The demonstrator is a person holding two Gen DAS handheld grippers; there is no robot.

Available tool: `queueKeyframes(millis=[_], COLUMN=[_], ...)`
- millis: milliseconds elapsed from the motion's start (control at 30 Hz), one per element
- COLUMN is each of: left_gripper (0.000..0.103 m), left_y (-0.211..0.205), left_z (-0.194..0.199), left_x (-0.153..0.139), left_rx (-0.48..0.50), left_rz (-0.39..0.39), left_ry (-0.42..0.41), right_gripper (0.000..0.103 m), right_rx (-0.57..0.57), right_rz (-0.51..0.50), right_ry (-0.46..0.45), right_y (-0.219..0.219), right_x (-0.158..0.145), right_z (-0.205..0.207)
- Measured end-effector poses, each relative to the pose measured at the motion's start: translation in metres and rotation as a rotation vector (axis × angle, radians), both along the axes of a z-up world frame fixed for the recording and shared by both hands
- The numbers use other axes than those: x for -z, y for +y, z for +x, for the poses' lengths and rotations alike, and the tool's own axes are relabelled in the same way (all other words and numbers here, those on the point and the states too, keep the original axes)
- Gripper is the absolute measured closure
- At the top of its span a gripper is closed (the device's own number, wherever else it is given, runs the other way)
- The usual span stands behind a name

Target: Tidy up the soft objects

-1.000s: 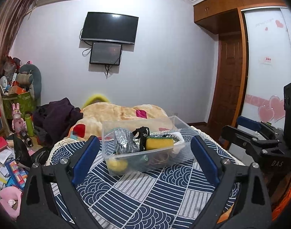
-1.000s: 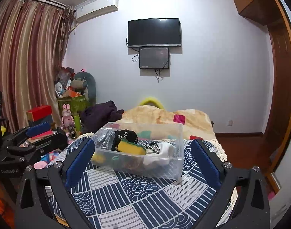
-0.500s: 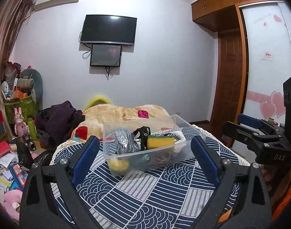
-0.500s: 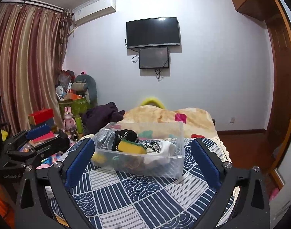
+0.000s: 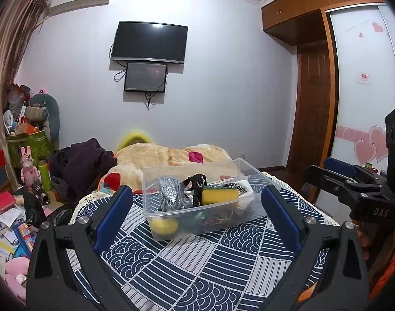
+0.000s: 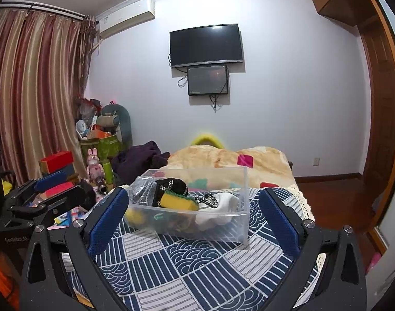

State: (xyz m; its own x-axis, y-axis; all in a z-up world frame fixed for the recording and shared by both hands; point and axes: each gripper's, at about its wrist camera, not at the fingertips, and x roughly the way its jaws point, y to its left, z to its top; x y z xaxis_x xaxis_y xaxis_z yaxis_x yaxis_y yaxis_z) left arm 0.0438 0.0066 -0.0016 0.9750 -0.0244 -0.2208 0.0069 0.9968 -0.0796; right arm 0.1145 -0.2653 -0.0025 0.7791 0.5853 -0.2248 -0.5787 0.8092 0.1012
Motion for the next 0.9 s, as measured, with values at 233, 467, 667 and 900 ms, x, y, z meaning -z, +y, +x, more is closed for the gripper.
queueKeyframes(millis=[233,467,667,900], left_gripper=[0.002,0.002,0.002,0.002], left_y=[-0.0005,-0.0007,-0.0003,0.0007], left_z=[0.0002,0.0003,0.0004,0.0002], left_x=[0.0005,0.0003,0.0007,0.0014], left_rx=[0.000,0.000,0.000,0.002], left_rz=[-0.002,-0.001,-0.003,-0.005], left_ry=[0.002,0.002,0.002,0.003], right_gripper=[0.002,0.002,0.002,0.002], right_rx=[-0.001,-0.009,-0.013,-0.019], right_rz=[0.001,0.005,0.002,0.007], right_ry=[-0.001,-0.002,-0.005,-0.003], right_y=[-0.0005,-0.0002,0.0011,0.0000], right_x=[-0.0007,-0.0021,-0.0028,-0.0034], right_z=[-0.0009,-0.0023,-0.0037,-0.0024])
